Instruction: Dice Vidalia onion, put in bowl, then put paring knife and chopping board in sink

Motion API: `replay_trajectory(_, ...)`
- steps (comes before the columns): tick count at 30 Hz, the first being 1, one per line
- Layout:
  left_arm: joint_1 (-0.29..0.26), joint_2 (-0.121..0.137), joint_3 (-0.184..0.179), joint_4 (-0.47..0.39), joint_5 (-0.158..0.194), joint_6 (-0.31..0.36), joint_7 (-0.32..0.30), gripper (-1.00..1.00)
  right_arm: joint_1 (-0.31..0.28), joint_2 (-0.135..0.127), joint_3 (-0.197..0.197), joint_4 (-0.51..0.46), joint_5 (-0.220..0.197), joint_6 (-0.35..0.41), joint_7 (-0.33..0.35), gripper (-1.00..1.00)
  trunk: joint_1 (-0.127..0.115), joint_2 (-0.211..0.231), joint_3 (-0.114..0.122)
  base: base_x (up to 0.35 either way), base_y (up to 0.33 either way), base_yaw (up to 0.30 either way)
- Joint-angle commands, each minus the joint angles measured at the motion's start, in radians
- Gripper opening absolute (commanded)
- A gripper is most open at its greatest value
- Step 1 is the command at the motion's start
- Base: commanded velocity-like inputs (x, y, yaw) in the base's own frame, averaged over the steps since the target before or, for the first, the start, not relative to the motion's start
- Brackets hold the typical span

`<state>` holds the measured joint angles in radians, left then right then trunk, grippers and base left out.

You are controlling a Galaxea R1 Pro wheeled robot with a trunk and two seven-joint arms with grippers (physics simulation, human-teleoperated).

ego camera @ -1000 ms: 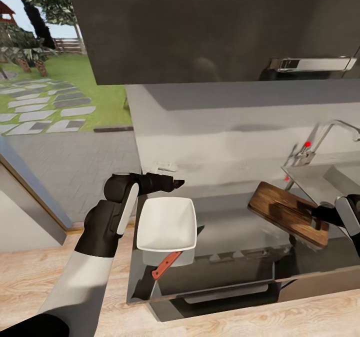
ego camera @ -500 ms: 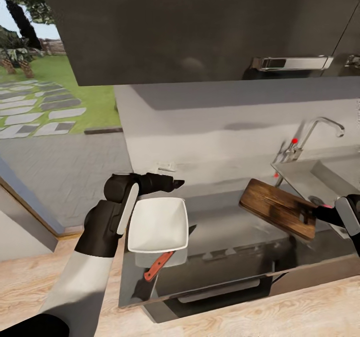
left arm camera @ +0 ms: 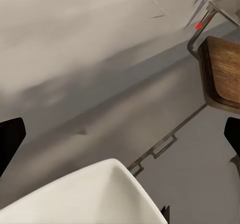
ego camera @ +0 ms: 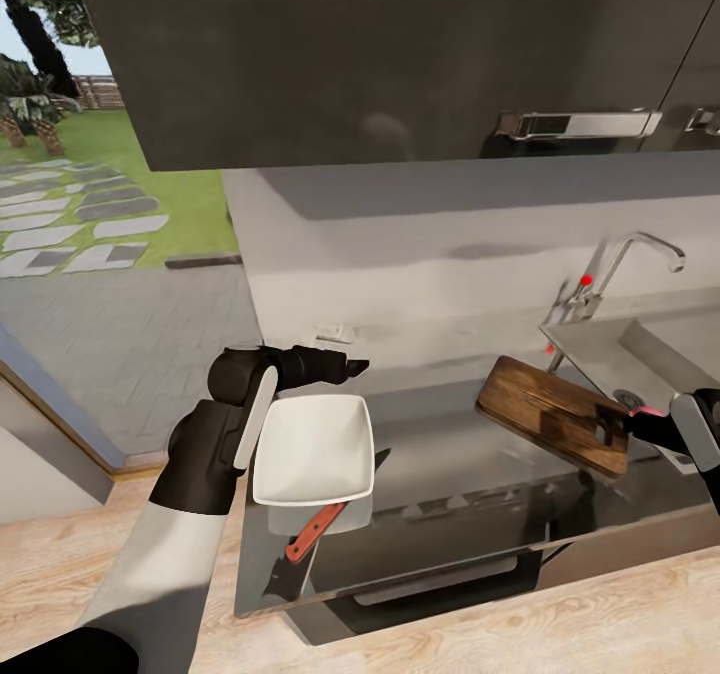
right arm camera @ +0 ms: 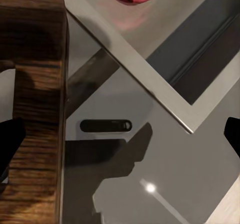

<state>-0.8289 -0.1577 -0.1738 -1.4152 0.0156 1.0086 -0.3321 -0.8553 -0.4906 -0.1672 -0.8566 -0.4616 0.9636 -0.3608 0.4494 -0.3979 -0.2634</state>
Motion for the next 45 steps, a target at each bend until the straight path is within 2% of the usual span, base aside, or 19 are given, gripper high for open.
replay_trajectory(1, -0.001, 0.000, 0.001, -0.001, 0.001, 0.005, -0.001, 1.00, -0.001, 0.000, 0.000, -0.001, -0.010, 0.003, -0.009, 1.00, 0.001, -0.002, -0.003, 0.000, 0.000, -0.001)
replay_trajectory(10, -0.001, 0.000, 0.001, -0.001, 0.001, 0.005, -0.001, 1.00, -0.001, 0.000, 0.000, -0.001, -0.011, 0.002, -0.009, 1.00, 0.001, -0.002, -0.012, 0.000, 0.000, 0.000)
replay_trajectory(45, -0.001, 0.000, 0.001, -0.001, 0.001, 0.005, -0.001, 1.00, -0.001, 0.000, 0.000, -0.001, -0.011, 0.002, -0.008, 1.00, 0.001, -0.002, -0.012, 0.000, 0.000, 0.035)
